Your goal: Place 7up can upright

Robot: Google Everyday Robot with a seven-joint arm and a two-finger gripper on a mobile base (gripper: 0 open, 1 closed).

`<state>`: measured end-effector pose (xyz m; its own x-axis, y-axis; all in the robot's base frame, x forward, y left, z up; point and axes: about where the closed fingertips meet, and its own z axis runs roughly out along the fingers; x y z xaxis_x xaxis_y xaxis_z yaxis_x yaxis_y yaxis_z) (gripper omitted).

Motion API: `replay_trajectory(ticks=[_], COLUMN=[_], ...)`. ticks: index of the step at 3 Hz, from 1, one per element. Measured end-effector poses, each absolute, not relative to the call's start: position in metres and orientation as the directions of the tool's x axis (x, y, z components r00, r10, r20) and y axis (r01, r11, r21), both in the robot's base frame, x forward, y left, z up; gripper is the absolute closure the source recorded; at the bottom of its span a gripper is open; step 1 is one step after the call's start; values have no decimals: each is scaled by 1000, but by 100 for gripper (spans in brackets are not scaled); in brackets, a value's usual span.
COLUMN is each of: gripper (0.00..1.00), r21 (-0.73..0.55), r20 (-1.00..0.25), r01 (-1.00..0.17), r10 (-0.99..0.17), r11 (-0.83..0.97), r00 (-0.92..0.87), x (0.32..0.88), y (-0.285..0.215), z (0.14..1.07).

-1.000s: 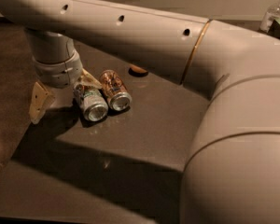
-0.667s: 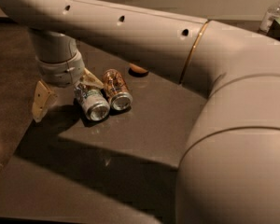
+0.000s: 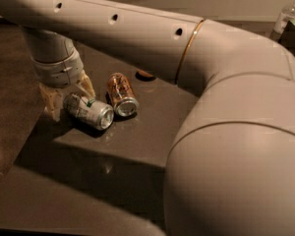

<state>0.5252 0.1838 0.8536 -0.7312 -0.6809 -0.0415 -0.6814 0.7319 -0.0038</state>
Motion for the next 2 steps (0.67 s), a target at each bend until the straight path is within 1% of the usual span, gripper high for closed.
replay_trajectory(ticks=[1, 2], gripper=[60, 90], r21=[-14, -33], r20=[-36, -75], r01=[-693, -729], r10=[-693, -729], r11=[720, 684], r00=[-720, -680], x=[526, 516], y=[188, 190], z=[852, 860])
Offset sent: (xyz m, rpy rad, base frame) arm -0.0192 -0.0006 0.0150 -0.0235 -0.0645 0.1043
